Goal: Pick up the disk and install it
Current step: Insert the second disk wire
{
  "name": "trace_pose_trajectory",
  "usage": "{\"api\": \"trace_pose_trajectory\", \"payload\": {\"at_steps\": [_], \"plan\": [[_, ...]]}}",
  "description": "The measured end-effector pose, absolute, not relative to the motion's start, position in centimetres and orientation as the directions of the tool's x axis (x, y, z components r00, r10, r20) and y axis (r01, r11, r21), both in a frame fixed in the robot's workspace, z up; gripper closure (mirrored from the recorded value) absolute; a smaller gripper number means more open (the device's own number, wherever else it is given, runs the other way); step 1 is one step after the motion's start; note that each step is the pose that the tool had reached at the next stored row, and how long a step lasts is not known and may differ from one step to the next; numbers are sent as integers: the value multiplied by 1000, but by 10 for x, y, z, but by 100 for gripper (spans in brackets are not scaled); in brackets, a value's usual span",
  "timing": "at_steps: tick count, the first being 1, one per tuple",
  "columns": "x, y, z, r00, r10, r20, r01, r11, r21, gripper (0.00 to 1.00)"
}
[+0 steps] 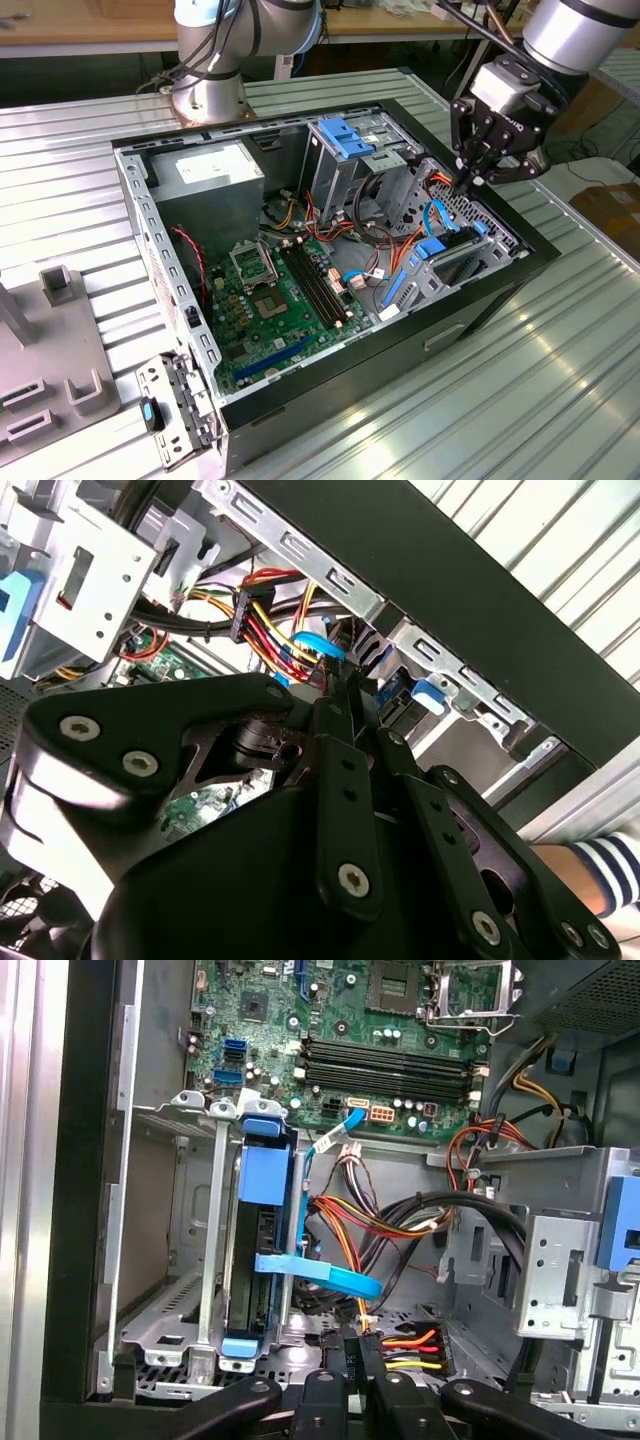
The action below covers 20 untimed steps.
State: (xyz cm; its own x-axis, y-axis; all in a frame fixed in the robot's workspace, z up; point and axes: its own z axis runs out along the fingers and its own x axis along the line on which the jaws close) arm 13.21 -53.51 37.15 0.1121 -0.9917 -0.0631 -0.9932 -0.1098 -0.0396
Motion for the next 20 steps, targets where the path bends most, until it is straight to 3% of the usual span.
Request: {"api": "trace_pose_trajectory", "payload": {"at_steps": [20], "plan": [[122, -572, 356, 109, -992, -64, -994, -106, -40, 83]]}}
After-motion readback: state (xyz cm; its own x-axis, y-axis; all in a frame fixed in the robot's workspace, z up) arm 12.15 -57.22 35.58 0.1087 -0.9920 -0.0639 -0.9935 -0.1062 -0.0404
